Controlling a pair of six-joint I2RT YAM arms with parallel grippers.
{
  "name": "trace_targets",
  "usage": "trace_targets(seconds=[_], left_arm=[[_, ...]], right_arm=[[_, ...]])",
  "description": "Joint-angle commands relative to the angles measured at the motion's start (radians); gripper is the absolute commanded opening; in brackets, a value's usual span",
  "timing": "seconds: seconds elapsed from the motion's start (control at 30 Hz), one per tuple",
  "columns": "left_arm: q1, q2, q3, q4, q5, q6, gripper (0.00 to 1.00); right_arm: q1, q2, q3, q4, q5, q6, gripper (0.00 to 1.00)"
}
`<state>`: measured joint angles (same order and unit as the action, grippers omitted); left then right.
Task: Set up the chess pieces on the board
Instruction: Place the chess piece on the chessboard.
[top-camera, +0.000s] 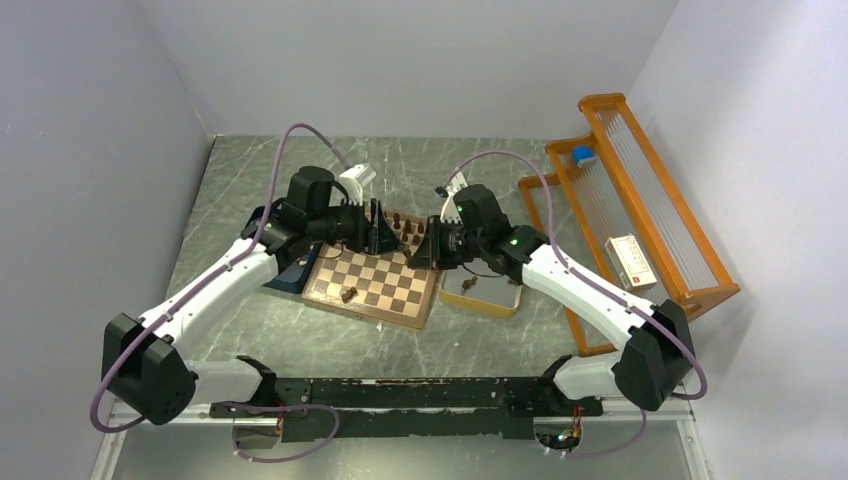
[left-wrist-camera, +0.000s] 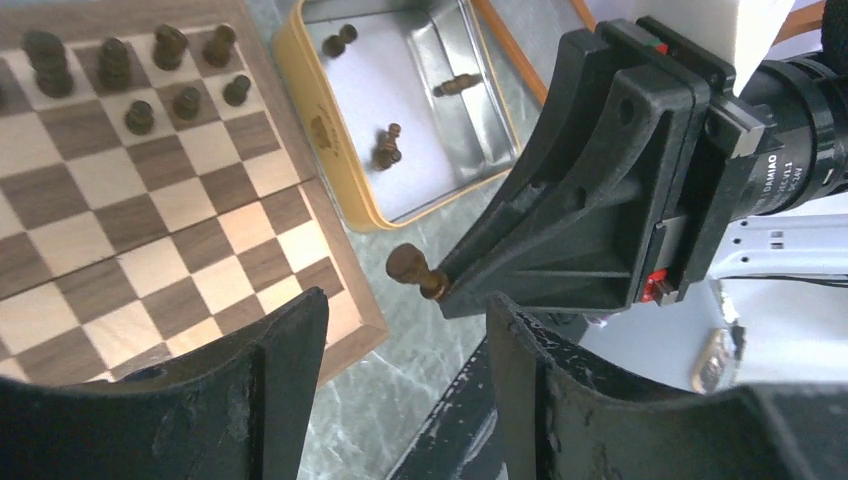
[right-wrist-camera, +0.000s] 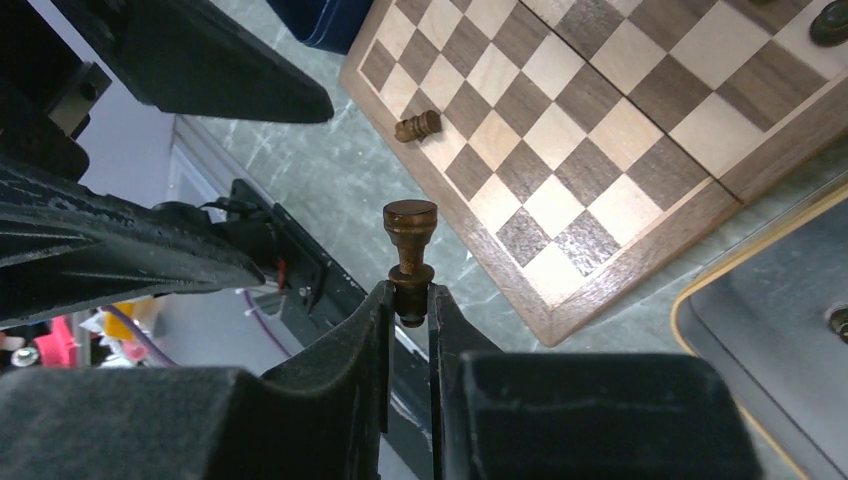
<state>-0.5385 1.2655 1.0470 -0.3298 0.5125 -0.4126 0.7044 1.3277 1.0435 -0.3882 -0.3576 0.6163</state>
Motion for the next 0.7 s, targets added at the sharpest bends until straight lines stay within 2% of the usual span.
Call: trace_targets(seconds=[0.0, 0.17, 0.37, 0.67], left_arm=[[0.002, 0.013, -0.025, 0.036, 0.098, -0.097, 0.63], [0.002, 0.016, -0.048, 0.04, 0.067, -0.016, 0.63], [0.014, 0.06, -0.033, 0.041, 0.137, -0.109, 0.62], [0.021, 0.063, -0.108, 0.185, 0.164, -0.279, 0.56]], right_arm=[[0.005, -0.013, 0.032, -0.024, 0.04, -0.086, 0.1], [0.006, -0.006, 0.036, 0.005, 0.001, -0.11, 0.1], [0.007, 0.005, 0.068, -0.006, -0.024, -0.192, 0.1], [0.01, -0.004, 0.059, 0.032, -0.061, -0.215, 0.1]])
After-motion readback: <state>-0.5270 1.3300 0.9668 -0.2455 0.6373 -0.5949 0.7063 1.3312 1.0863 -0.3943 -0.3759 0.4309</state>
